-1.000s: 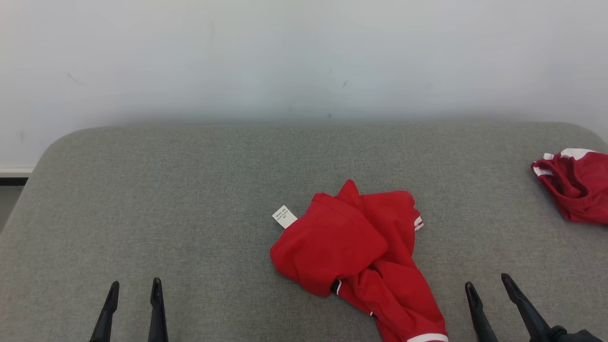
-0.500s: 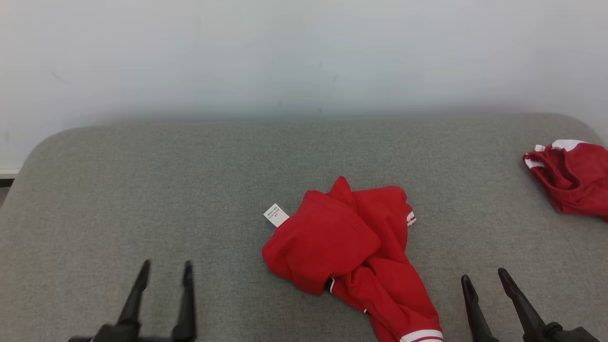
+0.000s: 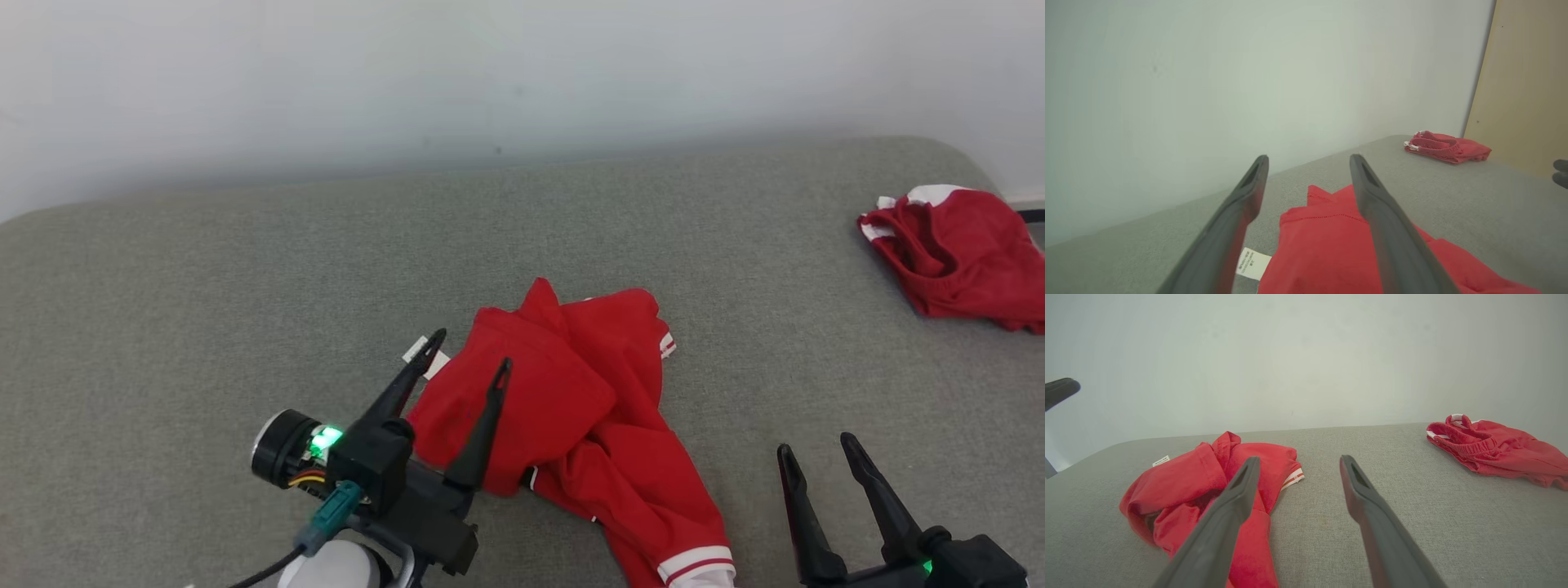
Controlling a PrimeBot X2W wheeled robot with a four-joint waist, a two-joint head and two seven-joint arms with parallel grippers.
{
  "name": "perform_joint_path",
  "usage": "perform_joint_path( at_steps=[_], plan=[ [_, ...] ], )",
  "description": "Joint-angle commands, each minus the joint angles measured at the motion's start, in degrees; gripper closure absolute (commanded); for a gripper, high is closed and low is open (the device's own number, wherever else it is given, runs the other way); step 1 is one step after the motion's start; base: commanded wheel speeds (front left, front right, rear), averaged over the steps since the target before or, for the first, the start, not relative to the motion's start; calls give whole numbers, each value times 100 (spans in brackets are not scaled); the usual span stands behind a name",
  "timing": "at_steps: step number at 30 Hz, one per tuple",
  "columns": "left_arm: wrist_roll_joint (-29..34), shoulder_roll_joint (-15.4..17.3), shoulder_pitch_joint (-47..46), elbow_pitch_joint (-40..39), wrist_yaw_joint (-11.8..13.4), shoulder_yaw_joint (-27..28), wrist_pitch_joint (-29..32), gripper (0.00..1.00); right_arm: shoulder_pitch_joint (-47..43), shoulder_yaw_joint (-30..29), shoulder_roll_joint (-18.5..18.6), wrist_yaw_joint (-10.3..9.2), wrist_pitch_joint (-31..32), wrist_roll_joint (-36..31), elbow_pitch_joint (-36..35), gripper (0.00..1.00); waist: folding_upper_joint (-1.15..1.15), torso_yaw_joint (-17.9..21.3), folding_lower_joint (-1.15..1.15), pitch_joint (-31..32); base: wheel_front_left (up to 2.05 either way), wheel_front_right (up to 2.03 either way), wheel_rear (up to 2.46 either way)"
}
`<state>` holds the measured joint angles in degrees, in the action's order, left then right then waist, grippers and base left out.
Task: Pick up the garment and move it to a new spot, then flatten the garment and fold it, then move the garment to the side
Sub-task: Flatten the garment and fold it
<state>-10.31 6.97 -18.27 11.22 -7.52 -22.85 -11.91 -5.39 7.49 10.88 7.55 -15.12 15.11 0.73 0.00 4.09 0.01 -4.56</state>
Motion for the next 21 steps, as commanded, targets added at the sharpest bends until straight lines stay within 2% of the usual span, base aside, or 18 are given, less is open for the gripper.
perform_joint_path(
  at_steps=[1, 9, 18, 19, 20, 21],
  plan=[
    [-46, 47, -82, 46, 12, -85, 31, 0, 51, -5, -33, -11, -1, 47, 1, 0, 0, 181, -1, -143, 0, 0, 0],
    [-188, 304, 79, 369, 13, -708, 313, 0, 112, -33, -69, -11, -1, 51, -7, 0, 0, 387, -1, -282, 0, 0, 0],
    [-373, 381, 167, 1088, 13, -801, 317, 0, 209, 13, -15, -11, -1, 44, 1, 0, 0, 541, -1, -375, 0, 0, 0],
    [-373, 380, 116, 1161, 23, -788, 263, 71, 217, 15, -8, -11, -1, 45, 0, 0, 0, 555, -1, -374, 0, 0, 0],
    [-385, 372, 62, 1234, 33, -771, 228, 98, 219, 12, -2, -11, -1, 44, 3, 0, 0, 562, -1, -369, 0, 0, 0],
    [-389, 370, 13, 1306, 44, -753, 179, 100, 220, 4, 3, -11, -1, 41, 8, 0, 0, 566, -1, -359, 0, 0, 0]
  ],
)
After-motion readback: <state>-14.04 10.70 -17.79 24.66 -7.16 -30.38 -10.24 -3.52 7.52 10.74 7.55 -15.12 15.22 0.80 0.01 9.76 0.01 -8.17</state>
